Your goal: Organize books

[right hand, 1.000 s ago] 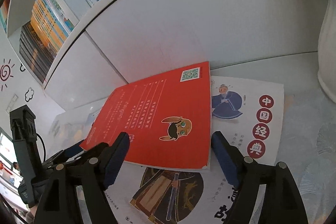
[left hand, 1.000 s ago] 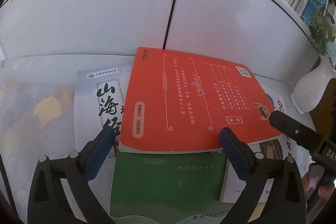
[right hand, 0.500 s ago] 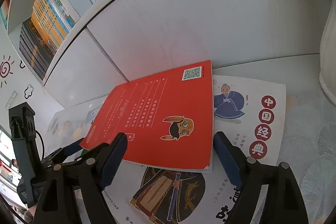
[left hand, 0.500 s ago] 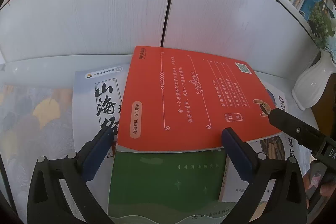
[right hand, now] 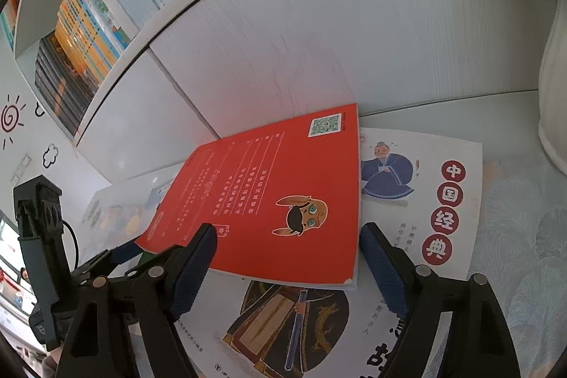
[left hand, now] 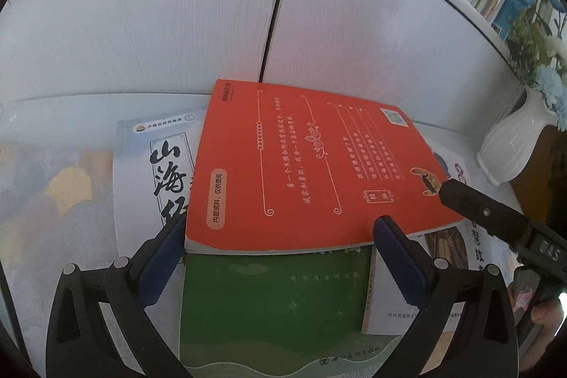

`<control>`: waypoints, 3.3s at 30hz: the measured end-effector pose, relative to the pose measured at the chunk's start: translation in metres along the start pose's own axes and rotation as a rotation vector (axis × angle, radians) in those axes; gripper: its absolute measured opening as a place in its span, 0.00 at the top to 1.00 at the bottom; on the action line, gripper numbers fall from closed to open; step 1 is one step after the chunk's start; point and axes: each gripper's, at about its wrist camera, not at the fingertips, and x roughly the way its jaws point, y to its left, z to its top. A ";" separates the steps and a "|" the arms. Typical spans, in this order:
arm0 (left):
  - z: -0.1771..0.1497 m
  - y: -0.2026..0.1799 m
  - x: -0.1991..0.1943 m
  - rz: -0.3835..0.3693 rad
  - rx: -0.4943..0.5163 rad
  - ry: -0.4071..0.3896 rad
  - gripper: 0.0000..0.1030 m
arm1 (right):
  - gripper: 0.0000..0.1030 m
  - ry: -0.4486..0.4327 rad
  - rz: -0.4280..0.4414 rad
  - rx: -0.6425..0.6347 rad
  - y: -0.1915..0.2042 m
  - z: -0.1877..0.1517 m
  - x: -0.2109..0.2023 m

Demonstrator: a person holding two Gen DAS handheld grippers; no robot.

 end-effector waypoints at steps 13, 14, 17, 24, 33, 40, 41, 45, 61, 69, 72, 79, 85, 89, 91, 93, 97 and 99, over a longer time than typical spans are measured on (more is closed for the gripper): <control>0.003 0.000 0.004 0.040 -0.032 -0.007 0.01 | 0.36 -0.010 0.016 0.043 -0.010 -0.001 -0.004; 0.003 -0.003 0.006 0.054 -0.013 0.003 0.01 | 0.35 -0.007 0.021 0.039 -0.010 0.000 -0.003; 0.001 -0.013 0.008 0.057 0.044 0.022 0.00 | 0.34 0.008 0.017 0.017 -0.007 0.000 -0.001; -0.008 -0.009 -0.006 0.052 0.057 0.036 0.00 | 0.27 0.096 -0.033 -0.127 0.016 -0.007 -0.003; -0.060 0.000 -0.049 0.079 0.036 0.085 0.00 | 0.26 0.187 0.071 -0.104 0.030 -0.029 -0.024; -0.145 -0.001 -0.117 0.122 0.158 0.170 0.00 | 0.26 0.241 0.119 -0.122 0.063 -0.115 -0.086; -0.156 0.002 -0.128 0.128 0.175 0.175 0.00 | 0.26 0.253 0.127 -0.133 0.069 -0.129 -0.095; -0.214 0.009 -0.186 0.133 0.228 0.257 0.00 | 0.26 0.334 0.259 -0.168 0.097 -0.205 -0.153; -0.223 0.030 -0.230 -0.042 0.107 0.236 0.15 | 0.26 0.490 0.386 0.018 0.056 -0.179 -0.129; -0.219 0.045 -0.207 -0.010 0.128 0.277 0.21 | 0.26 0.701 0.528 0.022 0.060 -0.151 -0.078; -0.220 0.041 -0.205 0.011 0.150 0.276 0.19 | 0.39 0.687 0.545 -0.003 0.059 -0.151 -0.069; -0.221 0.040 -0.204 0.003 0.171 0.267 0.13 | 0.32 0.624 0.574 -0.088 0.079 -0.141 -0.058; -0.228 0.028 -0.201 0.049 0.231 0.251 0.05 | 0.24 0.564 0.515 -0.188 0.102 -0.140 -0.053; -0.227 0.030 -0.202 0.040 0.226 0.245 0.06 | 0.52 0.520 0.577 -0.066 0.074 -0.137 -0.057; -0.227 0.031 -0.202 0.036 0.227 0.247 0.05 | 0.58 0.516 0.642 0.015 0.063 -0.140 -0.057; -0.227 0.031 -0.202 0.036 0.228 0.247 0.05 | 0.67 0.543 0.660 -0.003 0.067 -0.145 -0.058; -0.228 0.030 -0.202 0.044 0.235 0.250 0.05 | 0.78 0.523 0.536 -0.076 0.081 -0.151 -0.056; -0.226 0.029 -0.202 0.046 0.228 0.260 0.06 | 0.84 0.479 0.573 0.019 0.074 -0.146 -0.061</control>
